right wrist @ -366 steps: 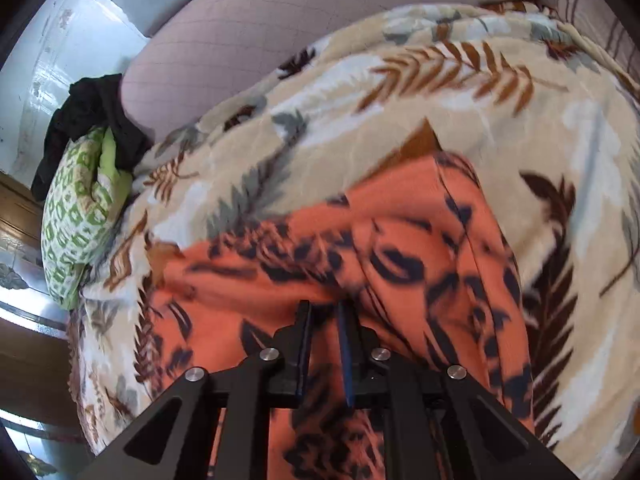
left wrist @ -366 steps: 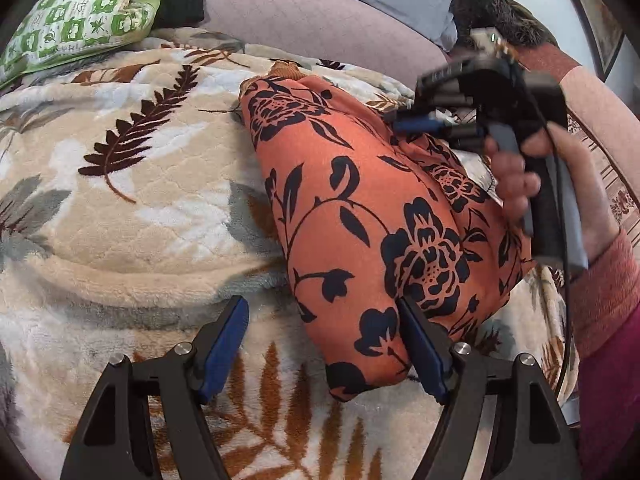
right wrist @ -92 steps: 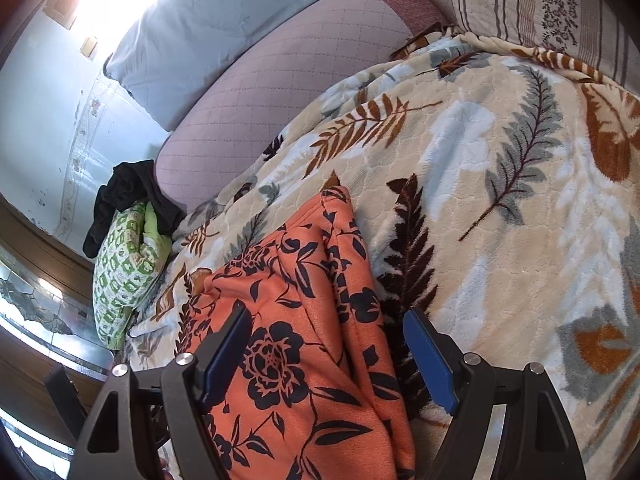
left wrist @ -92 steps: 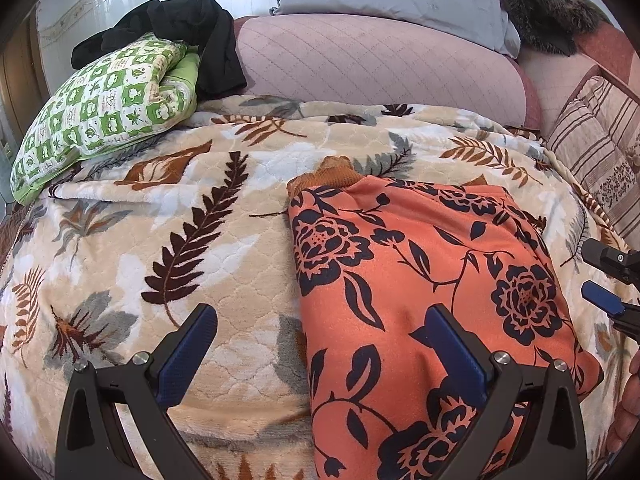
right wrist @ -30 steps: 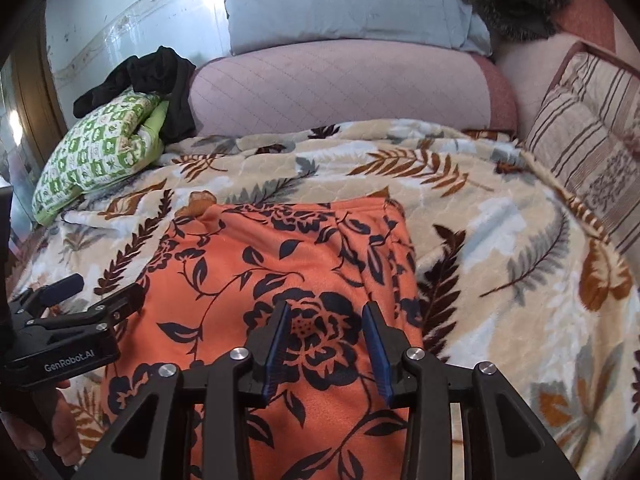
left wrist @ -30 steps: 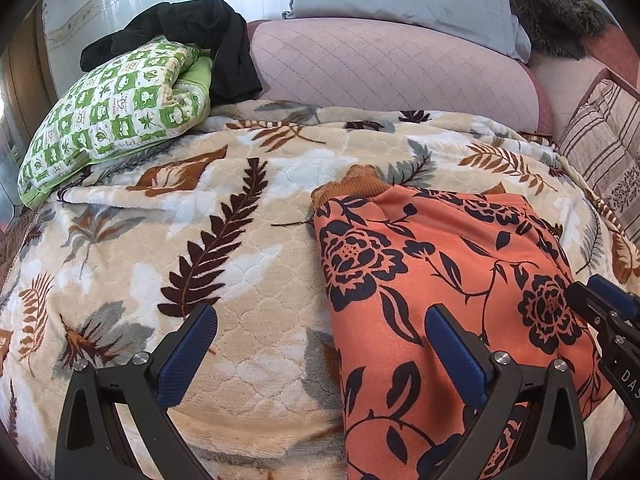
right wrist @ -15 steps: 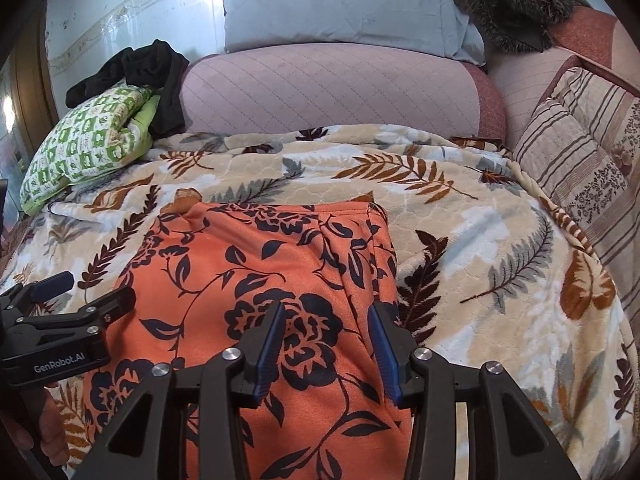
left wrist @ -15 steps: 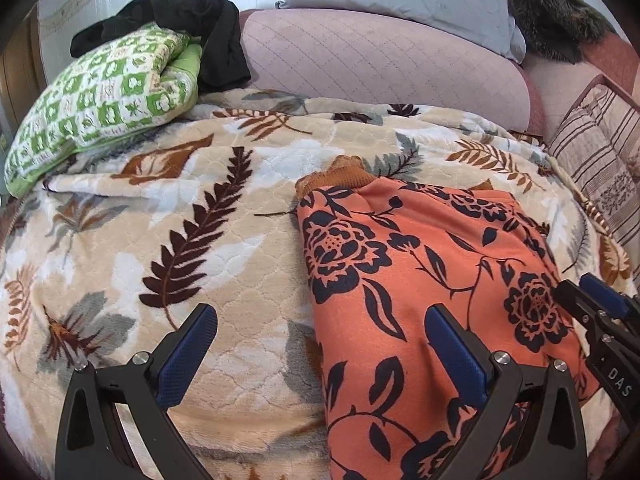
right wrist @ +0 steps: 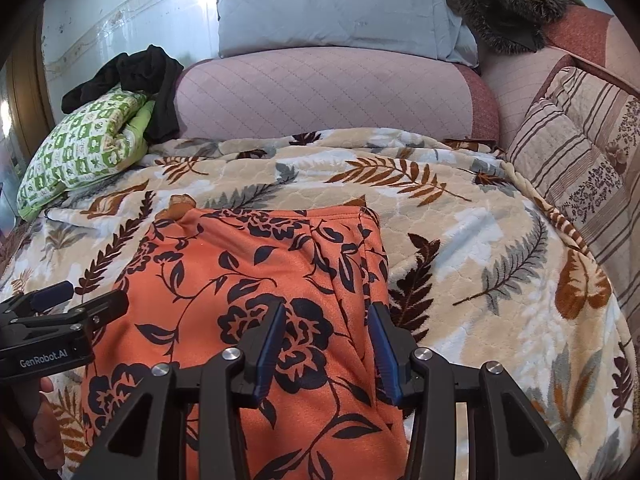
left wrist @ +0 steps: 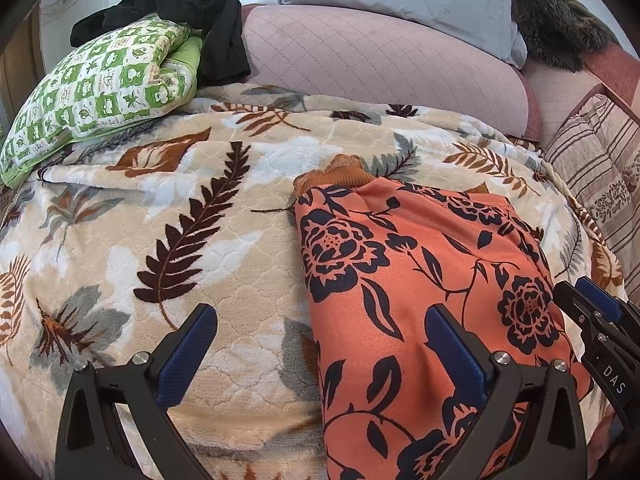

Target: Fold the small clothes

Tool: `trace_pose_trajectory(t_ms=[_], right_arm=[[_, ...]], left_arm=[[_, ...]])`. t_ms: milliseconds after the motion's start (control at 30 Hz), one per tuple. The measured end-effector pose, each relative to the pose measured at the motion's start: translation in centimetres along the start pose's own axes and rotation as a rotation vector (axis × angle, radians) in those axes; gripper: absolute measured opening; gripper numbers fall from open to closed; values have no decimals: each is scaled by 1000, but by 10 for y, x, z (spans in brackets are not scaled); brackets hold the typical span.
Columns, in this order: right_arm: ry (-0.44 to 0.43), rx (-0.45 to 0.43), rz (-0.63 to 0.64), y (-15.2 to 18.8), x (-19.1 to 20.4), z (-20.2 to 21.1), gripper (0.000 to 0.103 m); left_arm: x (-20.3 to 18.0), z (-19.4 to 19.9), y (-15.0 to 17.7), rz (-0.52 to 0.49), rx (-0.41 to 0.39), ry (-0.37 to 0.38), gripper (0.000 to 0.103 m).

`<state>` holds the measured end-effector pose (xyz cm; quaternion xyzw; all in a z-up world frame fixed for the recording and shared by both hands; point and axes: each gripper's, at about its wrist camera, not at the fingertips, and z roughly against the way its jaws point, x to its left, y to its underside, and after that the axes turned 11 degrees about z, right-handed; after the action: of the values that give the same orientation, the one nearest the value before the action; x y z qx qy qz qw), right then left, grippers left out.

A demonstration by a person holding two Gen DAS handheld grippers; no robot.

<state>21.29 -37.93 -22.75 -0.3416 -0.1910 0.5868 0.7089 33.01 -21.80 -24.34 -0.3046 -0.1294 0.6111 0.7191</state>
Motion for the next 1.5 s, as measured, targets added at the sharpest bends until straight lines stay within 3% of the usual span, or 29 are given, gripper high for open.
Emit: trace_pose_trajectory(t_ms=[1500], right_arm=[[-4, 0, 11, -2, 3, -3, 47]], left_arm=[[4, 1, -1, 4, 6, -7, 103]])
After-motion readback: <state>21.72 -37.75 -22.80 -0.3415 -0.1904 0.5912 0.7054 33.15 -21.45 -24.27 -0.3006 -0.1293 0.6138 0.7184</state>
